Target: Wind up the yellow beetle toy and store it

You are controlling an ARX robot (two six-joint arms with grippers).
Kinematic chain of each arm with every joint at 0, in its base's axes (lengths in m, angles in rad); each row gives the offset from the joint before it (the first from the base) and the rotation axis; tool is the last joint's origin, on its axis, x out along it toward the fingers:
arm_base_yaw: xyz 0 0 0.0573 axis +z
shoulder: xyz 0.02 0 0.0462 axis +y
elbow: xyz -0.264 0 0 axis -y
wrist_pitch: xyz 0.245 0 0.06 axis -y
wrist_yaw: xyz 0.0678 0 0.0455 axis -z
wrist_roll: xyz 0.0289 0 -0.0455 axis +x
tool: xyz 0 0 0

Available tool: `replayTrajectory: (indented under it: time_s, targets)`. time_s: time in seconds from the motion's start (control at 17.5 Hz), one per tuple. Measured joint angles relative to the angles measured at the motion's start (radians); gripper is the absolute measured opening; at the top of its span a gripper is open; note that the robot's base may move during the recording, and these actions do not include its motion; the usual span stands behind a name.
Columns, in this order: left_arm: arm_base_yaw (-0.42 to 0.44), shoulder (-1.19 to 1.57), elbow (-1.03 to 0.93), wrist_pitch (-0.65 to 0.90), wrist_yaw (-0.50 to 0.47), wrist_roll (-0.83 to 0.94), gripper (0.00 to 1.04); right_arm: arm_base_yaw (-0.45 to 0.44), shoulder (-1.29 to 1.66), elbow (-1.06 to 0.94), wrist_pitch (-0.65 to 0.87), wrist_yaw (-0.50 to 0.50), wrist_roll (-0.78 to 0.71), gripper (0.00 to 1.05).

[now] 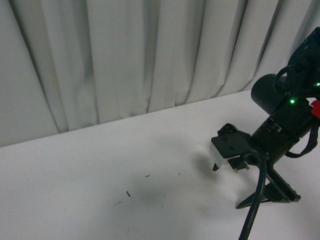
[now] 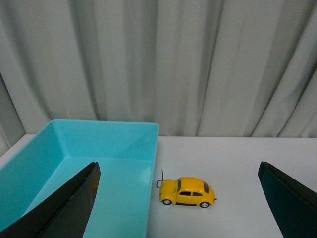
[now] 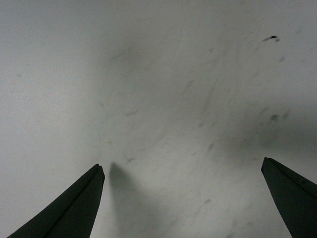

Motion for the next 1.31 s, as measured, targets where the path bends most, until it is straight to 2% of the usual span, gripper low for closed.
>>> replayTrajectory:
  time_s: [0.17, 0.57, 0.63, 0.69, 0.74, 0.86, 0.91, 0.97, 1.09, 1.2, 1.31]
  targets:
    - [0.000, 0.000, 0.000, 0.000, 0.000, 0.000, 0.98, 0.019, -0.122, 0.073, -0.044, -0.032, -0.005, 0.98]
    - [0.000, 0.000, 0.000, 0.000, 0.000, 0.000, 0.98, 0.045, -0.208, 0.127, -0.021, -0.077, -0.008, 0.98]
    - [0.000, 0.000, 0.000, 0.000, 0.000, 0.000, 0.98, 0.072, -0.269, 0.123, 0.017, -0.095, -0.012, 0.98]
    - [0.000, 0.000, 0.000, 0.000, 0.000, 0.000, 0.98, 0.110, -0.385, 0.052, 0.117, -0.090, -0.015, 0.98]
    - [0.000, 0.000, 0.000, 0.000, 0.000, 0.000, 0.98, 0.169, -0.534, -0.071, 0.344, -0.011, 0.083, 0.94]
    - [0.000, 0.000, 0.000, 0.000, 0.000, 0.000, 0.98, 0.230, -0.655, -0.294, 0.765, 0.240, 0.407, 0.79]
    - [0.000, 0.000, 0.000, 0.000, 0.001, 0.000, 0.98, 0.256, -0.742, -0.462, 1.028, 0.366, 0.716, 0.66]
    - [0.000, 0.000, 0.000, 0.001, -0.001, 0.000, 0.98, 0.258, -0.790, -0.552, 1.203, 0.433, 1.010, 0.55]
    - [0.000, 0.000, 0.000, 0.000, 0.000, 0.000, 0.98, 0.270, -0.843, -0.630, 1.345, 0.481, 1.312, 0.41]
    - [0.000, 0.000, 0.000, 0.000, 0.000, 0.000, 0.98, 0.301, -0.904, -0.709, 1.379, 0.496, 1.550, 0.23]
    - [0.000, 0.000, 0.000, 0.000, 0.000, 0.000, 0.98, 0.305, -0.947, -0.769, 1.374, 0.500, 1.640, 0.07]
